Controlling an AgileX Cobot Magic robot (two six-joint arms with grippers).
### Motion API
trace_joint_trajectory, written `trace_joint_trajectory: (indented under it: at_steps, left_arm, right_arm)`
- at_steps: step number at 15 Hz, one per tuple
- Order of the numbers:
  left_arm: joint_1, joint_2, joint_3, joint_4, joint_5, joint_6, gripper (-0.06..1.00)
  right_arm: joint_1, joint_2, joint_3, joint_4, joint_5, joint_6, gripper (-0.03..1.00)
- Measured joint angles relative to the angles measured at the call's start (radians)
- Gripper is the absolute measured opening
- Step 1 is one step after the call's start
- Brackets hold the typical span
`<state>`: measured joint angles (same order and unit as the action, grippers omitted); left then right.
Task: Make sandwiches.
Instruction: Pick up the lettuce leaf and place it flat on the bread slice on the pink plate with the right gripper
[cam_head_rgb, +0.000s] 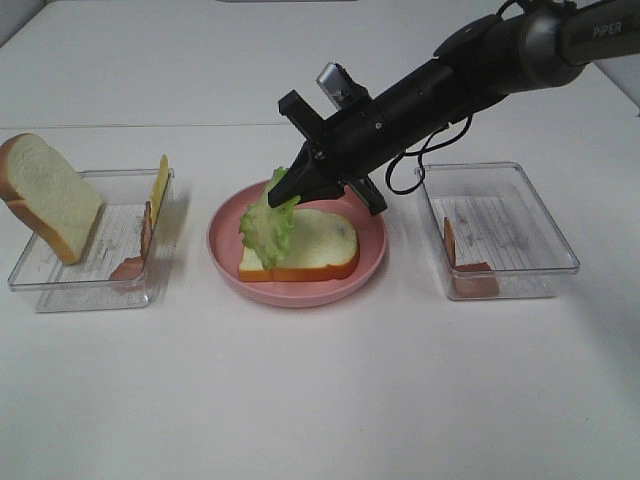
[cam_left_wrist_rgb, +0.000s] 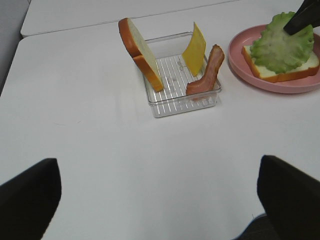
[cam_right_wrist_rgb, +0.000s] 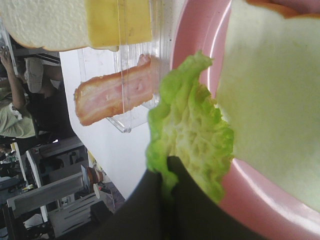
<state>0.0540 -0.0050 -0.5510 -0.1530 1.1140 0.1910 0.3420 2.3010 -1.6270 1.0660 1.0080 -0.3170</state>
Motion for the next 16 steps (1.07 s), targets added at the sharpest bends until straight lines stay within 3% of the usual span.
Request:
trace_joint_trajectory:
  at_steps: [5, 11, 16]
  left_arm:
    - [0.0, 0.0, 0.0, 0.0, 0.0, 0.0, 0.99]
    - [0.0, 0.0, 0.0, 0.0, 0.0, 0.0, 0.99]
    - [0.0, 0.0, 0.0, 0.0, 0.0, 0.0, 0.99]
  right_arm:
    - [0.0, 0.03, 0.003, 0.01, -0.019, -0.029, 0.02]
    - [0.0, 0.032, -0.118, -0.249, 0.015, 0.046, 0.02]
    - [0.0, 0.032, -0.126, -0.288, 0.04, 0.061, 0.02]
